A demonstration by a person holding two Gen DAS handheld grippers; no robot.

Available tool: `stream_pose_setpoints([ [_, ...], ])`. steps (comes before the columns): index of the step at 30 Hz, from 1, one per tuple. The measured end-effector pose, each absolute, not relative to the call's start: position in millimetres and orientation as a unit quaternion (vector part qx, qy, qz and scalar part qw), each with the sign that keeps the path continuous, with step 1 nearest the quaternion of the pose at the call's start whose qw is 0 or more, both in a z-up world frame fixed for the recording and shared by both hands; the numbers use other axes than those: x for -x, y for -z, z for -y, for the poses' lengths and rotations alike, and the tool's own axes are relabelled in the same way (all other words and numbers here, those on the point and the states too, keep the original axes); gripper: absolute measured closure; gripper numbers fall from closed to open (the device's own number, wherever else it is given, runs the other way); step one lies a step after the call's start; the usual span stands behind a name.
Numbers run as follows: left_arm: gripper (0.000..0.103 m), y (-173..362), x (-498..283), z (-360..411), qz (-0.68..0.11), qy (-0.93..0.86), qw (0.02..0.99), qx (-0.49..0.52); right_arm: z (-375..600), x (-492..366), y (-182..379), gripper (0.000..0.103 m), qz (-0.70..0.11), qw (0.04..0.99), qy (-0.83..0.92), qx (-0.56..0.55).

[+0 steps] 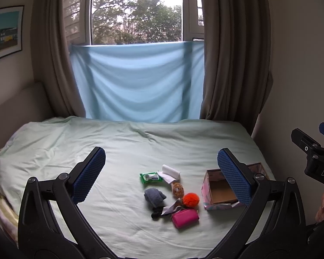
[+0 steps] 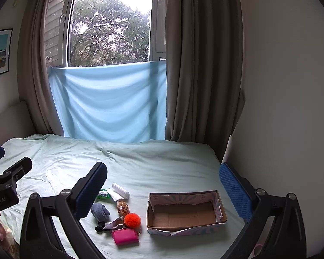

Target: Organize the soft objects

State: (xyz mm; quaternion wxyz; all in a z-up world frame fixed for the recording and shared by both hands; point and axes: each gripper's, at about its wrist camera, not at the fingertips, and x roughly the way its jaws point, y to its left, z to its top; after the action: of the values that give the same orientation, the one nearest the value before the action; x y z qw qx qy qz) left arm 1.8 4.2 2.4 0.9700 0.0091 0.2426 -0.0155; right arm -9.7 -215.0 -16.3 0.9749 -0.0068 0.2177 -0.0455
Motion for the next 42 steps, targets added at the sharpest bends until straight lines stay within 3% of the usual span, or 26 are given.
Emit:
stream_pose_setpoints([
  [42,0.000,2.9,-2.1,-8.6,-0.243,0.016,0.970,0.002,206.9,13.7,14.6,0.000,-0.220,0.975,0.045,0.003],
])
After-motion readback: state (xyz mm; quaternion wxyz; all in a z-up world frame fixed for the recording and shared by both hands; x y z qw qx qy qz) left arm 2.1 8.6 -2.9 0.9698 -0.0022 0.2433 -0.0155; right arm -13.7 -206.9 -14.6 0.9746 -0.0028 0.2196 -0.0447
